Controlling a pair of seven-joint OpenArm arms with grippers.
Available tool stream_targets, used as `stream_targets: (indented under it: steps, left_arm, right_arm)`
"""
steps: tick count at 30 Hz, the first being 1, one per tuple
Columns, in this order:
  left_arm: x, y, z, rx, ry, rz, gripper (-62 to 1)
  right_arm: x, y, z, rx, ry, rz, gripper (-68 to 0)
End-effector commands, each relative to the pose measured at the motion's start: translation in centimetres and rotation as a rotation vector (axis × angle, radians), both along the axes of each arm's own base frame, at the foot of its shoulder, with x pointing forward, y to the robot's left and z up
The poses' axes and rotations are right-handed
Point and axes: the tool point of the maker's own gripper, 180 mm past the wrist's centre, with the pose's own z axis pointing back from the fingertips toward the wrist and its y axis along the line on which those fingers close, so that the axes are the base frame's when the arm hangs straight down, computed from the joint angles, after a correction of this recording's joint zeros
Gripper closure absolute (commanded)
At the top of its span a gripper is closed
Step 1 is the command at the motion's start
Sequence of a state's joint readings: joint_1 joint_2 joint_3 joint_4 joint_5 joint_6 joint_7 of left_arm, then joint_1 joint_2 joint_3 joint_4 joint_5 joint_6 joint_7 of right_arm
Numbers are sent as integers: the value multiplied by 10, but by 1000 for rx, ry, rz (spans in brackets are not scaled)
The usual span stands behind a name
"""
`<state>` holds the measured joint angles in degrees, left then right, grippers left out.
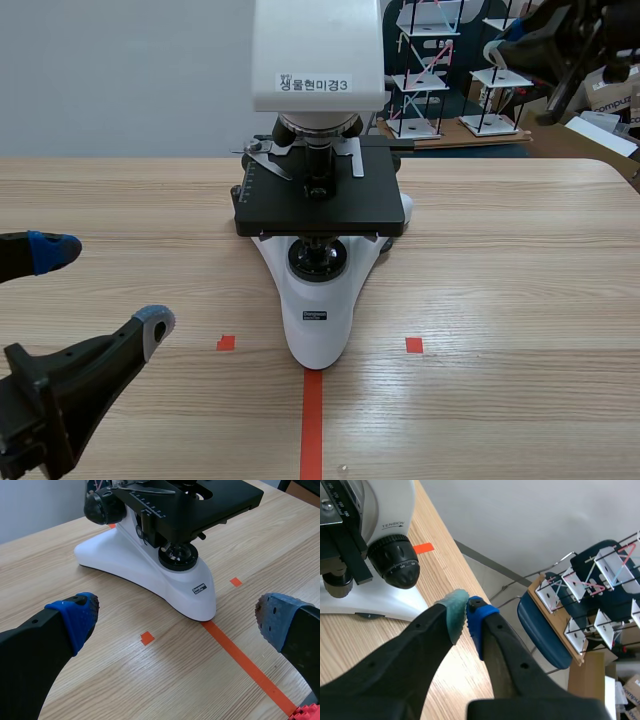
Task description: Return to the home posture
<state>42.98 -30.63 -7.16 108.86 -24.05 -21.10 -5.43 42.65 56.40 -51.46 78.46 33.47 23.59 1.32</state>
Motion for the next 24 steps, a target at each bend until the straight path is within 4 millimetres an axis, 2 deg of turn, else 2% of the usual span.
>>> stream_targets:
  steps: [1, 10, 17, 21, 24]
  left_arm:
    - [1, -5, 10, -23, -28, -9, -623]
    - [1, -5, 10, -23, -28, -9, -623]
    - [1, -5, 10, -23, -28, -9, -623]
    - [1, -5, 10, -23, -28, -9, -623]
    - [1, -5, 10, -23, -28, -9, -623]
  right_arm:
    - [3, -8, 19, 38, -45, -30, -86]
    - [-20, -47, 46, 168, -125, -162, -123]
    - [-49, -61, 40, 274, -133, -261, -361]
    - [-73, -57, 30, 321, -118, -284, -438]
    - [-92, -46, 16, 319, -89, -269, -493]
